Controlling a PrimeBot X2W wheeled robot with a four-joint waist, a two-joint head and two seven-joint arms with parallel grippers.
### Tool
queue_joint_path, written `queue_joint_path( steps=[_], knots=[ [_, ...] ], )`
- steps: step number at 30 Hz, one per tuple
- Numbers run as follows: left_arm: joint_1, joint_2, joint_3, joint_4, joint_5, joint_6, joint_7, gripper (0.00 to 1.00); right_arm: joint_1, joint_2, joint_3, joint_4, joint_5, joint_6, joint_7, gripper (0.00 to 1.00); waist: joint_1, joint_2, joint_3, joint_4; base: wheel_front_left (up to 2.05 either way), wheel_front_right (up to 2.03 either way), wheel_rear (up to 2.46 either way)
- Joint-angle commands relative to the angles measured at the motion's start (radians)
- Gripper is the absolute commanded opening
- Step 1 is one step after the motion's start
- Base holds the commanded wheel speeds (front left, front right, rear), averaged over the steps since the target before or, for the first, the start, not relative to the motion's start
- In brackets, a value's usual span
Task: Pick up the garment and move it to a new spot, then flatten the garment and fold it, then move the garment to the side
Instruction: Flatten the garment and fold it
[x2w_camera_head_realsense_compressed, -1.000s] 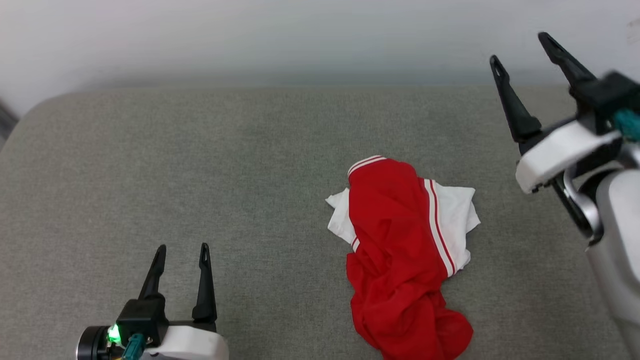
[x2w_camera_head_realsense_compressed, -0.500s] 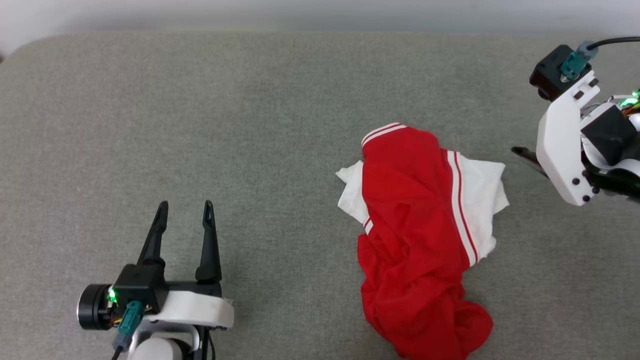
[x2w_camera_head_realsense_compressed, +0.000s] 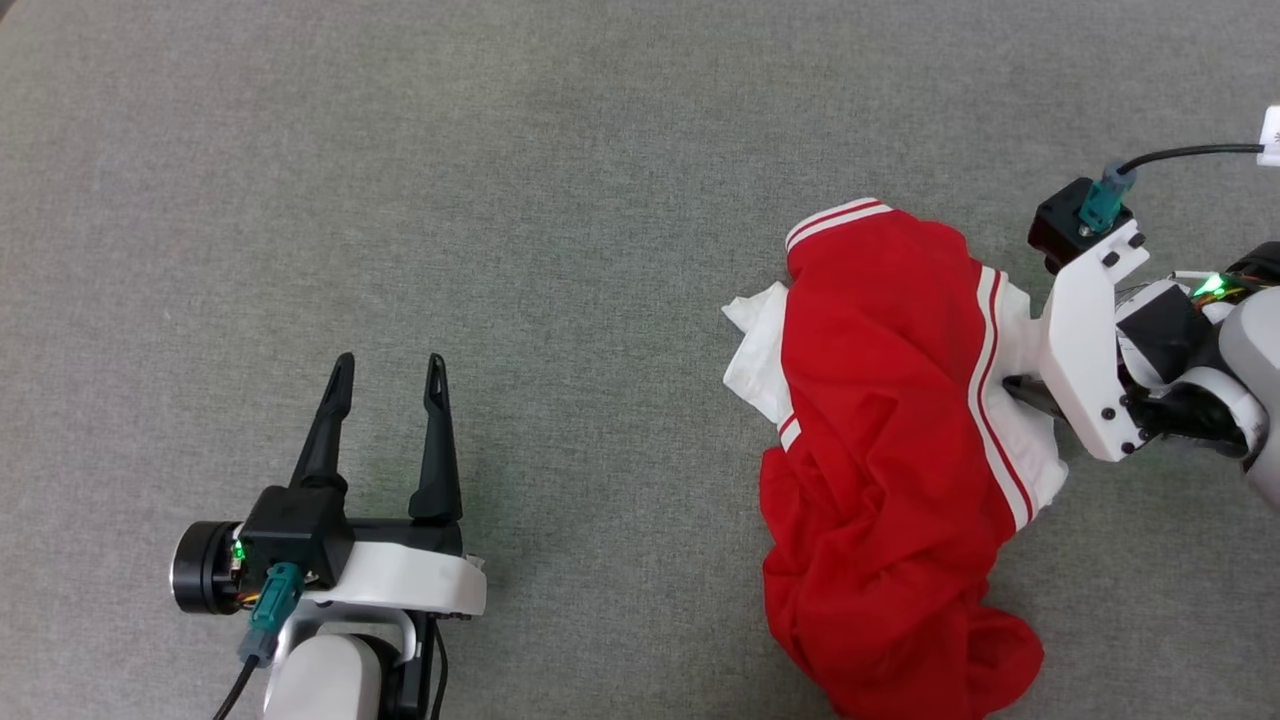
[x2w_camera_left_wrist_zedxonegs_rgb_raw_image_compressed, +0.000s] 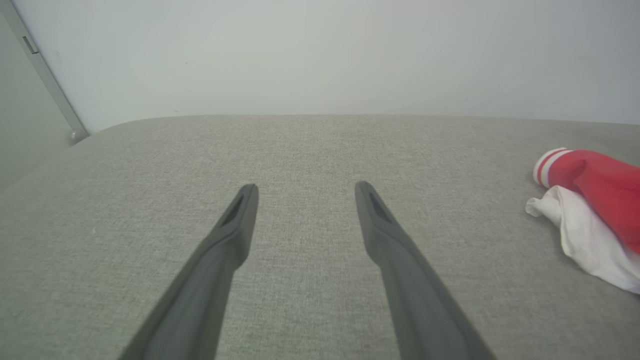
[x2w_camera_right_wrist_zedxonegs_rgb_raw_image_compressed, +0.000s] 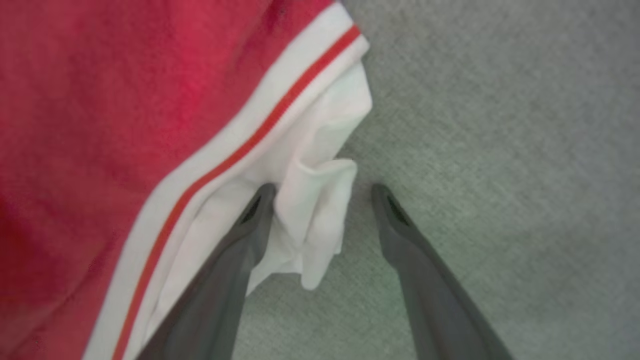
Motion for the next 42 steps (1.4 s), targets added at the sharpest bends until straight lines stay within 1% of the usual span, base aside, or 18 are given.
queue_joint_path(
  steps=[1,2,5,8,10,13,16,20,22,24,28,30,31,35,37,39,40,42],
  knots=[
    [-0.002,-0.002,0.000,0.008,-0.002,0.006,-0.003,1.00,0.068,0.046,0.073,0.031,0.005,0.003,-0.046,0.30,0.0000,0.0000,-0.012,-0.008,0.00,0.00,0.00],
    [-0.001,-0.002,0.000,0.009,-0.002,0.005,-0.003,1.00,0.056,0.043,0.076,0.030,0.004,0.003,-0.076,0.00,0.0000,0.0000,-0.019,-0.012,0.00,0.00,0.00],
    [0.006,-0.001,0.004,0.016,0.004,0.004,-0.003,1.00,0.009,0.012,0.070,0.012,0.009,0.002,-0.167,0.00,0.0000,0.0000,-0.048,-0.026,0.00,0.00,0.00],
    [0.024,-0.002,0.010,0.020,0.007,0.008,-0.003,1.00,-0.020,-0.044,0.063,-0.031,0.021,0.001,-0.253,0.00,0.0000,0.0000,-0.086,-0.041,0.00,0.00,0.00],
    [0.035,-0.002,0.014,0.022,0.009,0.012,-0.003,1.00,-0.012,-0.083,0.064,-0.070,0.035,0.001,-0.300,0.00,0.0000,0.0000,-0.111,-0.052,0.00,0.00,0.00],
    [0.057,-0.002,0.018,0.018,0.010,0.014,-0.003,1.00,0.028,-0.170,0.060,-0.137,0.056,0.001,-0.355,0.00,0.0000,0.0000,-0.142,-0.069,0.00,0.00,0.00],
    [0.076,-0.002,0.026,0.013,0.010,0.017,-0.003,1.00,0.099,-0.256,0.048,-0.185,0.086,0.001,-0.377,0.00,0.0000,0.0000,-0.164,-0.088,0.00,0.00,0.00],
    [0.092,-0.002,0.032,0.008,0.015,0.015,-0.003,1.00,0.237,-0.337,0.026,-0.184,0.141,0.001,-0.387,0.00,0.0000,0.0000,-0.174,-0.105,0.00,0.00,0.00],
    [0.096,-0.002,0.033,0.007,0.019,0.011,-0.003,1.00,0.316,-0.350,0.024,-0.159,0.162,0.001,-0.390,0.00,0.0000,0.0000,-0.174,-0.110,0.00,0.00,0.00],
    [0.093,-0.002,0.034,0.008,0.020,0.008,-0.003,1.00,0.383,-0.341,0.020,-0.124,0.178,0.001,-0.394,0.00,0.0000,0.0000,-0.172,-0.111,0.00,0.00,0.00],
    [0.085,-0.002,0.035,0.016,0.024,0.005,-0.003,1.00,0.482,-0.288,0.016,-0.062,0.193,0.002,-0.400,0.00,0.0000,0.0000,-0.174,-0.110,0.00,0.00,0.00],
    [0.087,-0.002,0.037,0.020,0.027,0.003,-0.003,1.00,0.499,-0.262,-0.003,-0.041,0.189,0.002,-0.424,0.00,0.0000,0.0000,-0.180,-0.111,0.00,0.00,0.00],
    [0.089,-0.002,0.038,0.023,0.029,0.001,-0.003,1.00,0.496,-0.256,-0.022,-0.032,0.176,0.002,-0.446,1.00,0.0000,0.0000,-0.185,-0.112,0.00,0.00,0.00],
    [0.095,0.004,0.051,0.032,0.041,0.000,-0.003,1.00,0.467,-0.258,-0.107,-0.020,0.114,0.001,-0.543,1.00,0.0000,0.0000,-0.206,-0.118,0.00,0.00,0.00],
    [0.090,0.006,0.057,0.034,0.045,-0.001,-0.003,1.00,0.449,-0.250,-0.172,-0.017,0.074,0.001,-0.622,1.00,0.0000,0.0000,-0.215,-0.123,0.00,0.00,0.00],
    [0.087,0.010,0.063,0.036,0.047,-0.002,-0.003,1.00,0.442,-0.225,-0.243,-0.007,0.026,0.001,-0.700,1.00,0.0000,0.0000,-0.222,-0.129,0.00,0.00,0.00],
    [0.083,0.012,0.065,0.038,0.052,-0.005,-0.003,1.00,0.439,-0.189,-0.315,0.004,-0.027,0.001,-0.767,1.00,0.0000,0.0000,-0.227,-0.134,0.00,0.00,0.00],
    [0.077,0.014,0.067,0.041,0.054,-0.009,-0.003,1.00,0.436,-0.147,-0.390,-0.005,-0.095,0.001,-0.838,1.00,0.0000,0.0000,-0.230,-0.140,0.00,0.00,0.00]
  ],
)
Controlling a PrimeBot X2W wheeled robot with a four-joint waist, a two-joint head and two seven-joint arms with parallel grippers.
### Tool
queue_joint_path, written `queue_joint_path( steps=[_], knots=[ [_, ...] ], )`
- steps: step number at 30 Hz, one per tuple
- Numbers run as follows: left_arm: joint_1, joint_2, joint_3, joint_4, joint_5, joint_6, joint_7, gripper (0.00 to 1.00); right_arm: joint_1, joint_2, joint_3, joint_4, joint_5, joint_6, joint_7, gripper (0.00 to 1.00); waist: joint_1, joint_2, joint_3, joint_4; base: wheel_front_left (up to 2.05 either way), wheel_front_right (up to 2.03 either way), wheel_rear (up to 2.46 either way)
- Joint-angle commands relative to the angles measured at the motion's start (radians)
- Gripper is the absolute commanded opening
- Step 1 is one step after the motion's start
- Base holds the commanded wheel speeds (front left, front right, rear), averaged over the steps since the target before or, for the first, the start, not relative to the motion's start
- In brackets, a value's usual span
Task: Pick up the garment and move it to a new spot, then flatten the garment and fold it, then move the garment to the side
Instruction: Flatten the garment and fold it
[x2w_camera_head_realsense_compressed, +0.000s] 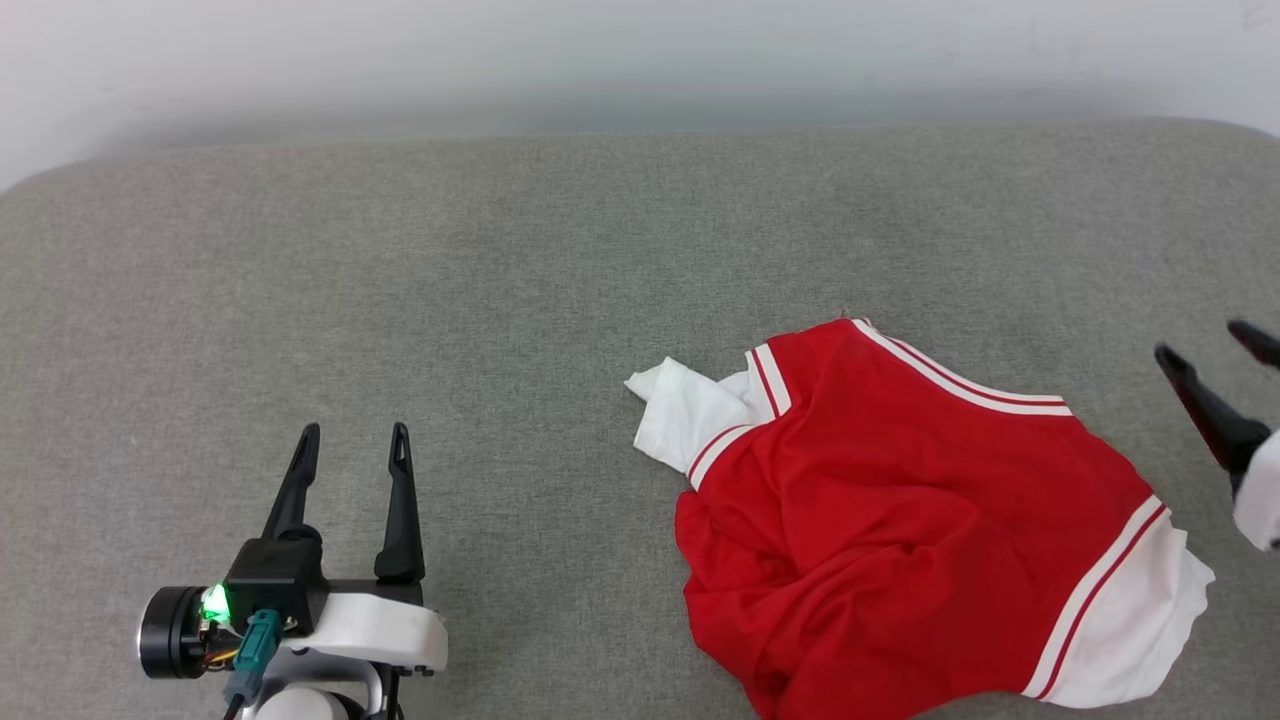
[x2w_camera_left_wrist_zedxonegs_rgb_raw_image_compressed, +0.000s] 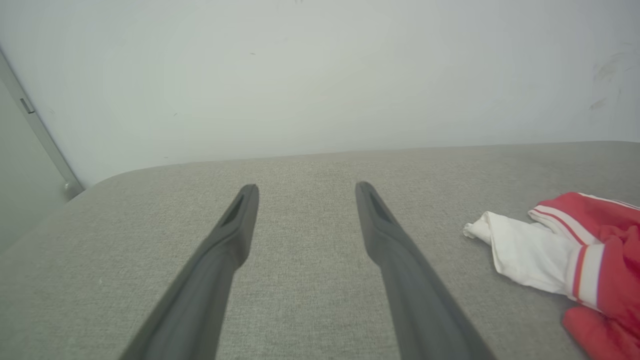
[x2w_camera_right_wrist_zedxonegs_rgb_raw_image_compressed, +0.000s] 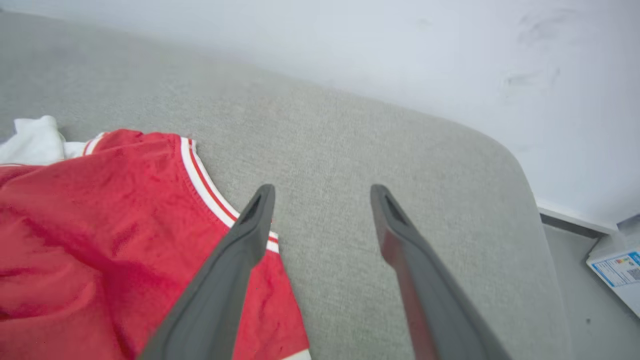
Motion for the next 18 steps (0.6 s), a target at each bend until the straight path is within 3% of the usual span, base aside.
queue_joint_path(
  steps=[1,5,10,14,18],
  knots=[
    [-0.012,0.006,0.003,0.004,0.004,-0.005,-0.003,1.00,0.000,0.053,-0.065,-0.013,-0.075,0.000,-0.068,1.00,0.0000,0.0000,-0.004,-0.007,0.00,0.00,0.00],
    [-0.033,0.012,0.008,0.012,0.008,-0.010,-0.003,1.00,0.039,0.186,-0.238,-0.054,-0.236,0.000,-0.207,1.00,0.0000,0.0000,-0.004,-0.014,0.00,0.00,0.00],
    [-0.091,0.033,0.004,0.044,0.014,-0.028,-0.003,1.00,0.134,0.399,-0.449,-0.186,-0.450,0.000,-0.276,1.00,0.0000,0.0000,-0.003,-0.020,0.00,0.00,0.00],
    [-0.175,0.056,-0.003,0.076,0.010,-0.054,-0.003,1.00,0.234,0.540,-0.535,-0.333,-0.573,0.000,-0.284,1.00,0.0000,0.0000,0.000,-0.023,0.00,0.00,0.00],
    [-0.281,0.085,-0.015,0.127,0.001,-0.086,-0.002,1.00,0.327,0.634,-0.553,-0.448,-0.633,-0.001,-0.285,1.00,0.0000,0.0000,0.007,-0.033,0.00,0.00,0.00]
  ],
)
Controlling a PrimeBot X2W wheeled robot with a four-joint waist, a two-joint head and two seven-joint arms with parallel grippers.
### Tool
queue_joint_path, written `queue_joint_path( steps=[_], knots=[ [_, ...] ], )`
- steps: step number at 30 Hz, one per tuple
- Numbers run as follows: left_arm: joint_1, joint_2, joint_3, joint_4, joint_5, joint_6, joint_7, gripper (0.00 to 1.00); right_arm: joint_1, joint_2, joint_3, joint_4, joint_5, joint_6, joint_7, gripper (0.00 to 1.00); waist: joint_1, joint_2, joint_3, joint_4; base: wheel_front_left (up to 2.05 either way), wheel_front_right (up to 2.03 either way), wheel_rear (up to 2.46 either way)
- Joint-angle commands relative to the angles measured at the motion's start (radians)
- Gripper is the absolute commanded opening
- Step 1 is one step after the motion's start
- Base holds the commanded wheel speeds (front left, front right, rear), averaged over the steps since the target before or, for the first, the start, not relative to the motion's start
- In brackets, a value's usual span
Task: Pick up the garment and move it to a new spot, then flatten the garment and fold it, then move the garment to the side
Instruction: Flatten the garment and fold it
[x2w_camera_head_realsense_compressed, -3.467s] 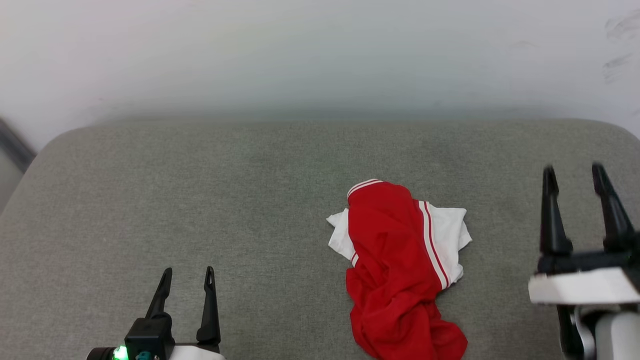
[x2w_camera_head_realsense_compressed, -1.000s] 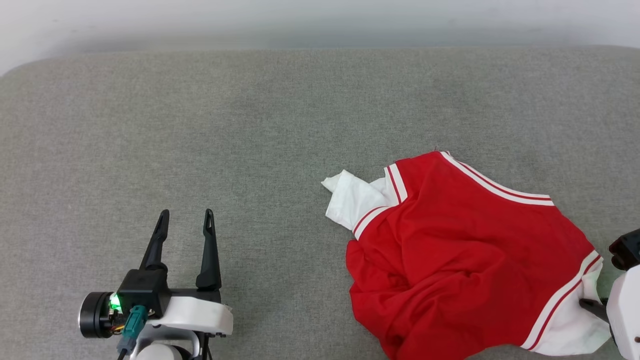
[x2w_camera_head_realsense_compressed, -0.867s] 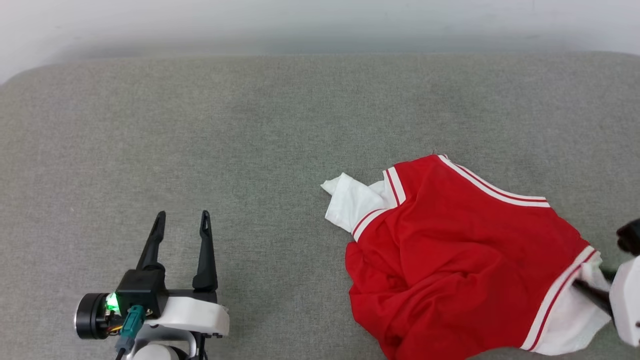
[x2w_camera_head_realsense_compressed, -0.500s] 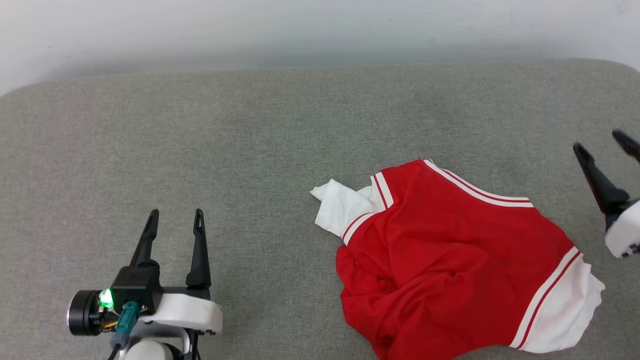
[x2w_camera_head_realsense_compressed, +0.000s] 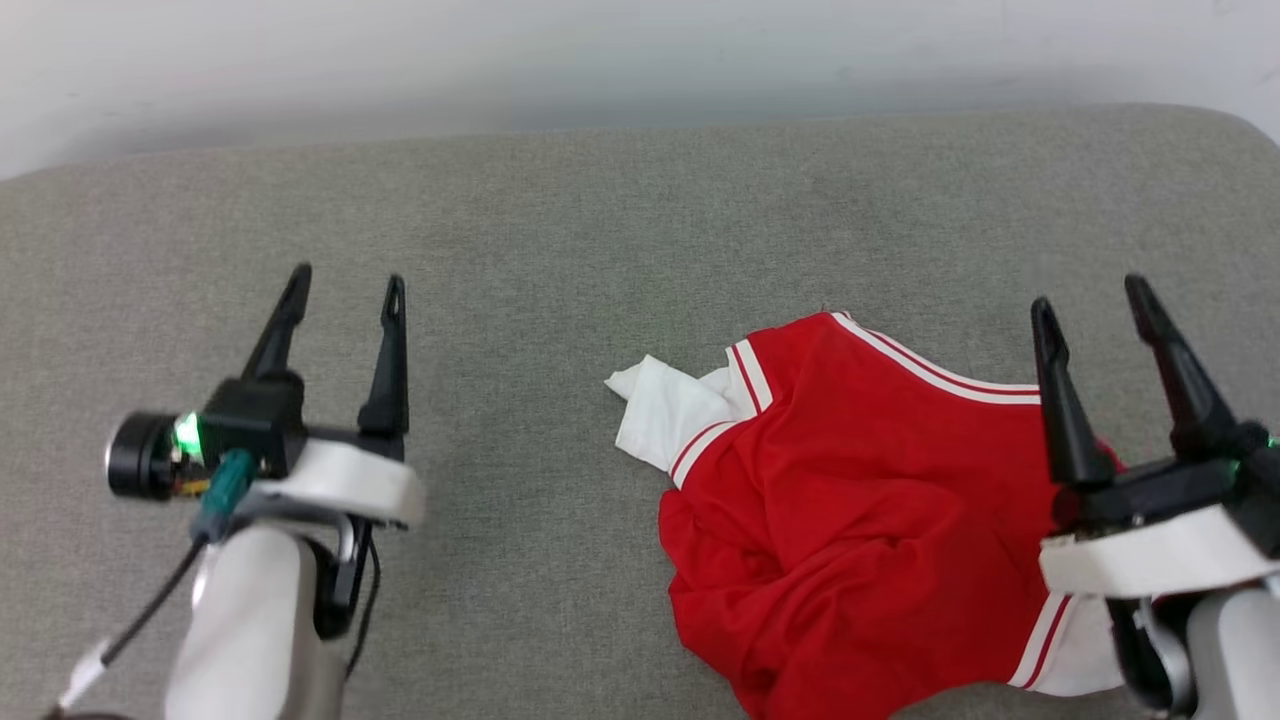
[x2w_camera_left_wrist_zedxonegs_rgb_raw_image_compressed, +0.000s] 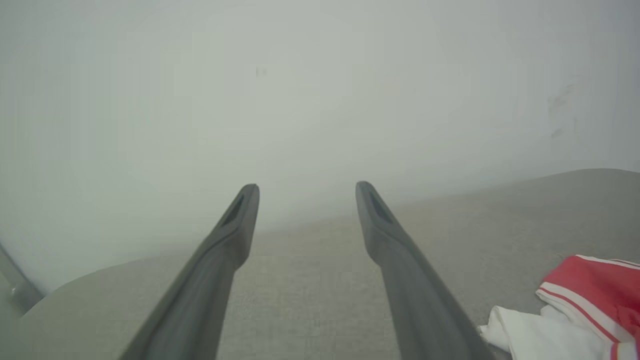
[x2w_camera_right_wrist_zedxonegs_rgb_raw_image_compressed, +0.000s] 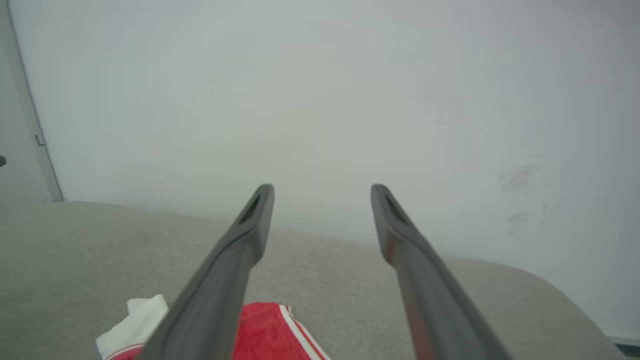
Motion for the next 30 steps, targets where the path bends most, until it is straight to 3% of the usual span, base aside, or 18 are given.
queue_joint_path(
  steps=[1,7,13,20,23,30],
  knots=[
    [-0.042,0.012,-0.007,0.019,0.002,-0.010,0.003,1.00,0.030,0.022,-0.009,-0.025,-0.013,-0.001,-0.002,1.00,0.0000,0.0000,0.004,-0.004,0.00,0.00,0.00],
    [-0.220,0.054,-0.067,0.080,0.001,-0.039,0.061,1.00,0.094,0.075,0.002,-0.078,-0.038,-0.001,-0.002,1.00,0.0000,0.0000,0.025,-0.024,0.00,0.00,0.00],
    [-0.479,0.122,-0.276,0.170,-0.047,-0.054,0.270,1.00,0.095,0.098,0.018,-0.091,-0.060,-0.001,-0.002,1.00,0.0000,0.0000,0.065,-0.062,0.00,0.00,0.00],
    [-0.700,0.225,-0.596,0.222,-0.271,-0.054,0.525,1.00,0.066,0.110,0.032,-0.093,-0.074,-0.001,-0.002,1.00,0.0000,0.0000,0.107,-0.105,0.00,0.00,0.00],
    [-0.747,0.252,-0.677,0.223,-0.349,-0.054,0.603,1.00,0.060,0.111,0.036,-0.085,-0.069,-0.001,-0.002,1.00,0.0000,0.0000,0.119,-0.115,0.00,0.00,0.00],
    [-0.889,0.357,-1.010,0.144,-0.630,-0.054,0.896,1.00,0.022,0.113,0.047,-0.081,-0.065,-0.001,-0.002,1.00,0.0000,0.0000,0.167,-0.148,0.00,0.00,0.00]
  ],
)
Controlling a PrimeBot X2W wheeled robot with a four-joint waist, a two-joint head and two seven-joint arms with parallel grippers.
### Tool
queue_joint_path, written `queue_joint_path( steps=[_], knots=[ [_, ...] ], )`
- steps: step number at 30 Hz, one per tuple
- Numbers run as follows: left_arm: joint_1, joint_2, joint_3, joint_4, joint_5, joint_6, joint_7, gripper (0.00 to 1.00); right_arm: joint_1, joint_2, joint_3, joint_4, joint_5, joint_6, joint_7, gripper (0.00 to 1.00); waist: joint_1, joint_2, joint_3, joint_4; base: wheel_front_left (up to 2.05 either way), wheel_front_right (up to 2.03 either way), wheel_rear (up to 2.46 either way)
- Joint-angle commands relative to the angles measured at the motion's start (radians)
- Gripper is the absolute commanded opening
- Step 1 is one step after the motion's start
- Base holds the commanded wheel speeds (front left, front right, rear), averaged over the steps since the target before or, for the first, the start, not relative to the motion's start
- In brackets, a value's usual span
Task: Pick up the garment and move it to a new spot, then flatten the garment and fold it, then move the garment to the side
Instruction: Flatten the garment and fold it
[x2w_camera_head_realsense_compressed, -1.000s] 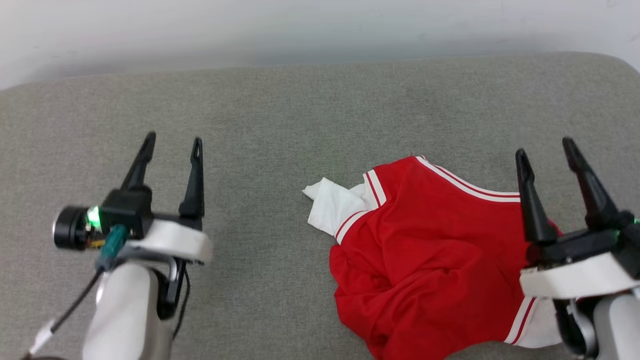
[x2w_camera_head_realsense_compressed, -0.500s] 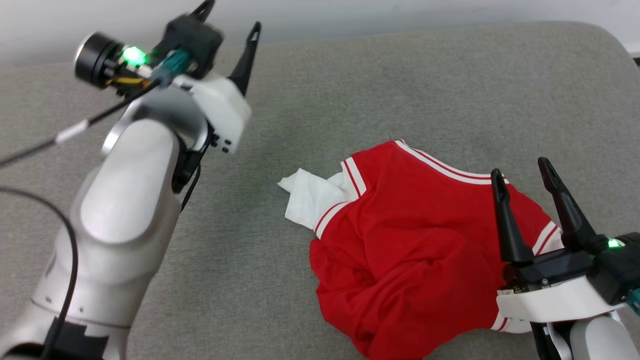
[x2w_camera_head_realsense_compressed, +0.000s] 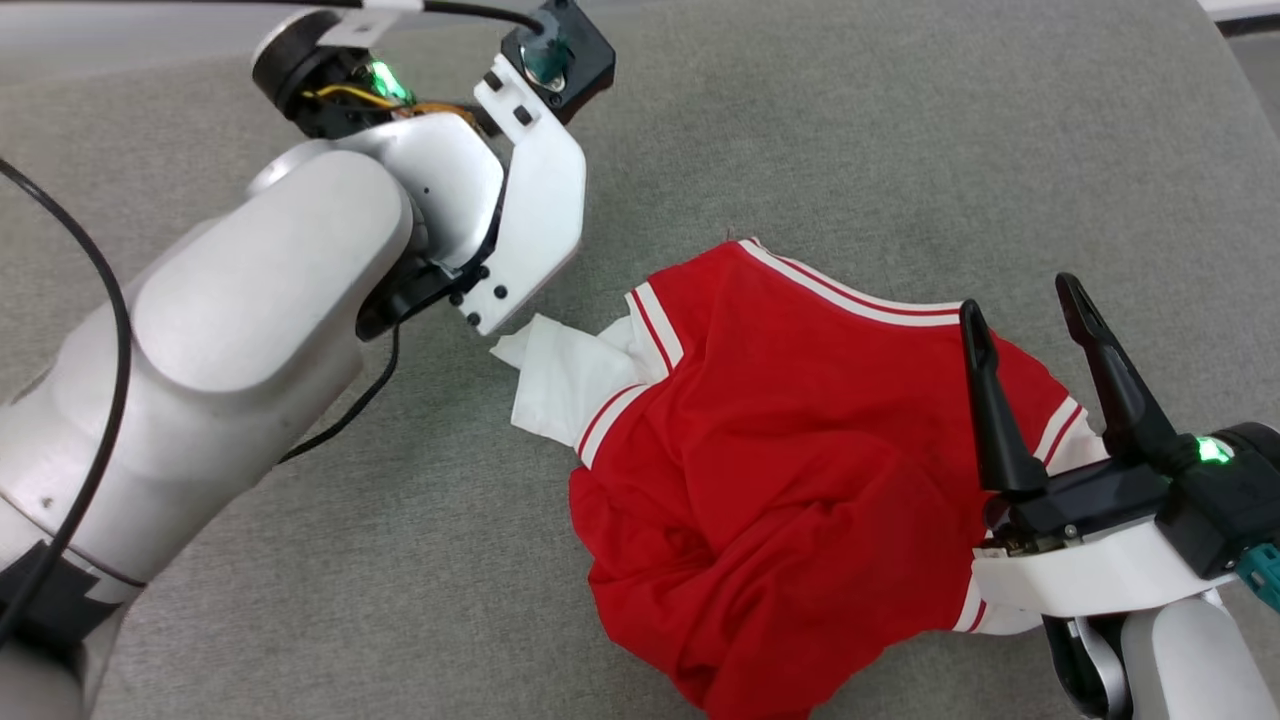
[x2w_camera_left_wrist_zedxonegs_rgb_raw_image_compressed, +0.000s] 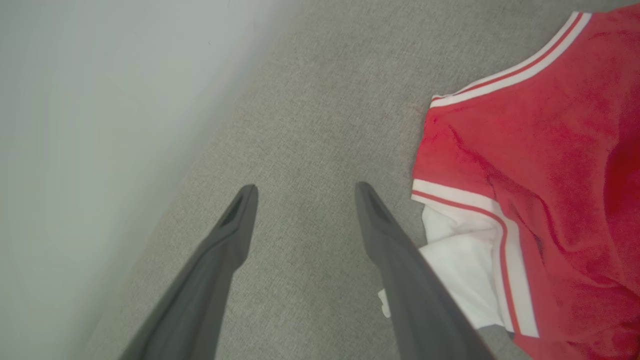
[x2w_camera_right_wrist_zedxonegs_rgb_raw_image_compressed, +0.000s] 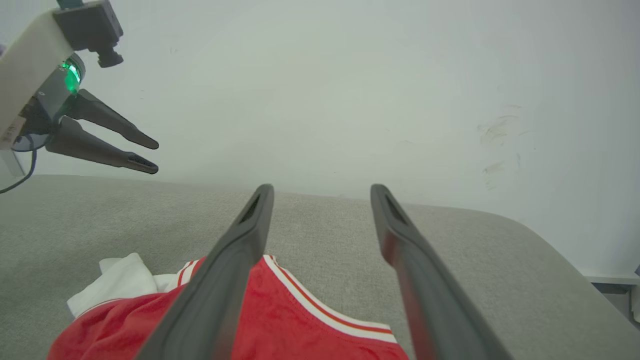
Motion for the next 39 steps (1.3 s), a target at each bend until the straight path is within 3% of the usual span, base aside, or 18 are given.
queue_joint_path(
  steps=[1,7,14,20,22,26,32,39],
  knots=[
    [-0.002,0.005,-0.013,-0.002,-0.019,0.000,0.012,1.00,-0.011,0.004,0.001,-0.002,0.007,-0.001,-0.002,1.00,-0.0001,0.0000,0.013,-0.010,0.00,0.00,0.00],
    [-0.077,0.043,-0.196,-0.036,-0.176,0.000,0.195,1.00,-0.042,0.008,0.018,-0.001,0.003,-0.001,-0.002,1.00,-0.0001,0.0000,0.054,-0.036,0.00,0.00,0.00],
    [0.008,0.051,-0.227,-0.094,-0.147,0.000,0.382,1.00,-0.073,0.019,0.033,0.007,0.006,-0.001,-0.002,1.00,-0.0001,0.0000,0.096,-0.067,0.00,0.00,0.00],
    [0.126,0.108,-0.241,-0.162,-0.079,-0.002,0.488,1.00,-0.096,0.026,0.042,0.016,0.002,-0.001,-0.002,1.00,-0.0001,0.0000,0.123,-0.087,0.00,0.00,0.00],
    [0.146,0.120,-0.246,-0.166,-0.066,-0.002,0.488,0.00,-0.102,0.028,0.042,0.019,-0.003,-0.001,-0.002,1.00,-0.0001,0.0000,0.125,-0.088,0.00,0.00,0.00],
    [0.123,0.120,-0.239,-0.170,-0.073,0.000,0.420,0.00,-0.092,0.030,0.032,0.024,-0.015,-0.001,-0.002,1.00,-0.0001,0.0000,0.107,-0.070,0.00,0.00,0.00],
    [0.060,0.123,-0.225,-0.192,-0.088,0.000,0.227,0.00,-0.055,0.022,0.010,0.030,-0.026,-0.001,-0.002,1.00,-0.0001,0.0000,0.031,-0.003,0.00,0.00,0.00],
    [0.092,0.223,-0.226,-0.183,-0.105,0.000,0.056,0.00,-0.007,0.011,-0.006,0.039,-0.031,-0.001,-0.002,1.00,-0.0001,0.0000,-0.047,0.094,0.00,0.00,0.00]
  ],
)
